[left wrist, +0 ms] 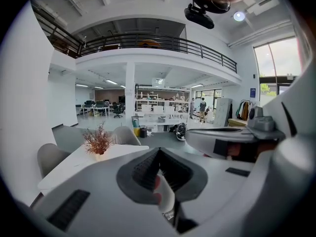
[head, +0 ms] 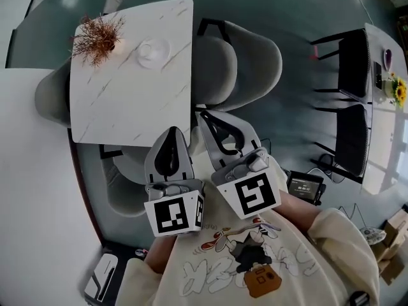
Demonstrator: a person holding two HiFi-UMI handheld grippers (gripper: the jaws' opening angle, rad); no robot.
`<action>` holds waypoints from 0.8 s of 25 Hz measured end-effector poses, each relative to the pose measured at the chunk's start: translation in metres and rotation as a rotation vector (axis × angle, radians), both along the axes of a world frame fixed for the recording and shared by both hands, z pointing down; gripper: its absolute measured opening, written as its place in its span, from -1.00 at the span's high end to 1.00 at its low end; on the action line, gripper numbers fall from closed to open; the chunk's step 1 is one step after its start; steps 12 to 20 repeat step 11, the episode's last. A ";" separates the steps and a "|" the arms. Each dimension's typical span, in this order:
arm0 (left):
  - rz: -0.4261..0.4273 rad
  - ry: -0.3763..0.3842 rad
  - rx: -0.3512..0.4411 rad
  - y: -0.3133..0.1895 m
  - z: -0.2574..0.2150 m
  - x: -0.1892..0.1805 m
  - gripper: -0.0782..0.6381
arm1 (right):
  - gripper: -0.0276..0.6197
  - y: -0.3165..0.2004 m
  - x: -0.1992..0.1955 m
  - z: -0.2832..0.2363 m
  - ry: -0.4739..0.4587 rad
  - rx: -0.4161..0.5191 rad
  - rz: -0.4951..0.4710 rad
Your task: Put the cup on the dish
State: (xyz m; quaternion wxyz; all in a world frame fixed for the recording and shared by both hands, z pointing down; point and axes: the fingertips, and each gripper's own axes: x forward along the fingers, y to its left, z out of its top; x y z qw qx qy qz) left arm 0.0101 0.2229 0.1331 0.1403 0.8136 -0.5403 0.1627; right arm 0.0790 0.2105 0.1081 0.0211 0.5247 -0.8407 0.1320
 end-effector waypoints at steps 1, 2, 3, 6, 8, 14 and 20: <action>-0.004 0.000 0.002 -0.001 0.000 -0.001 0.76 | 0.90 -0.001 -0.001 0.001 0.002 0.000 -0.005; -0.007 0.004 0.004 -0.004 0.002 -0.003 0.76 | 0.90 -0.003 -0.002 0.003 0.006 -0.001 -0.006; -0.010 0.011 0.005 -0.007 0.006 -0.006 0.76 | 0.90 -0.005 -0.004 0.007 0.012 -0.001 -0.005; -0.010 0.031 0.003 -0.009 0.017 -0.013 0.76 | 0.90 -0.006 -0.010 0.017 0.022 0.000 0.001; -0.011 0.035 0.008 -0.003 0.018 -0.014 0.76 | 0.90 0.000 -0.011 0.017 0.020 0.007 0.000; -0.014 0.032 0.017 0.009 0.013 -0.014 0.76 | 0.90 0.012 -0.010 0.013 0.027 0.012 -0.011; -0.014 0.032 0.017 0.009 0.013 -0.014 0.76 | 0.90 0.012 -0.010 0.013 0.027 0.012 -0.011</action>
